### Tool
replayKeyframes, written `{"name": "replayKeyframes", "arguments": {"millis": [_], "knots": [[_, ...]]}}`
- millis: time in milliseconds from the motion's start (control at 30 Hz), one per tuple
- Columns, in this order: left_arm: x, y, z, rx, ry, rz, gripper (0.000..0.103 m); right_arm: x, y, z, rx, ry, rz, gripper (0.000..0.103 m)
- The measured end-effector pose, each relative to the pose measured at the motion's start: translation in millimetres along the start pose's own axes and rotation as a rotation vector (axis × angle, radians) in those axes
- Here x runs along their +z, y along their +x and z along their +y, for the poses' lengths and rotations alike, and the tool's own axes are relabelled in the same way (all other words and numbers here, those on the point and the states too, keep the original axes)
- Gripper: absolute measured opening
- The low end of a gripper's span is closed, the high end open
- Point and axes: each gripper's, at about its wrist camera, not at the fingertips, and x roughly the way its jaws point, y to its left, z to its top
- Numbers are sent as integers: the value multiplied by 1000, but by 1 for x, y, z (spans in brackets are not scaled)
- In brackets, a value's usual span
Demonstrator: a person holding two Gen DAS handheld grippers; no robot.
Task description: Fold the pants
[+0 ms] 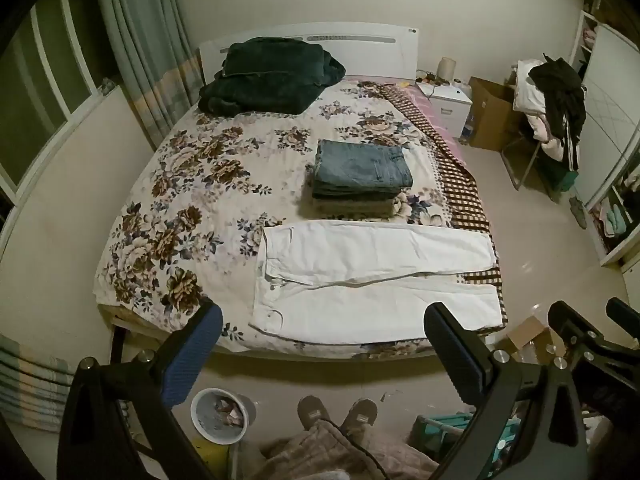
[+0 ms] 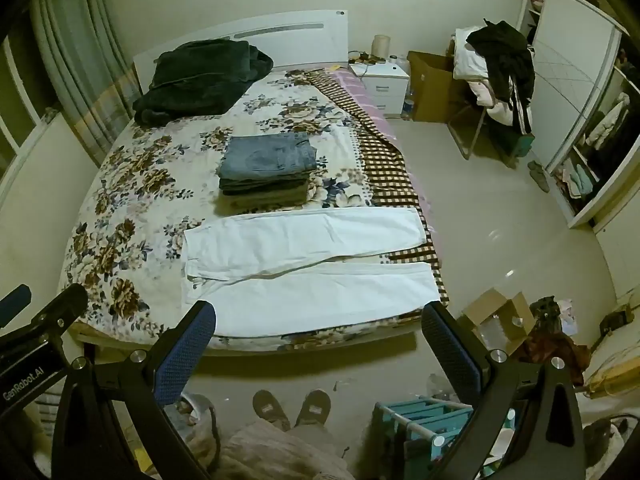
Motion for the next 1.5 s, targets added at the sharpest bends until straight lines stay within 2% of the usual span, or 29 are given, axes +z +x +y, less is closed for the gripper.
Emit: {"name": "replayKeyframes", "arguments": {"millis": [600,800,1033,1500], "knots": [[2,1,-3,13,-2,-3,103,1,-2,2,-6,-8,3,103],[2,3,-10,22,12,-7,103,-12,-5,6,-4,-18,3,103],[0,-5,-3,33,20,-16,103,1,-5,7,-2,-34,-1,103],[0,-5,-4,36,23,-23,103,2,-6,7,-5,-38,-2,103]]}}
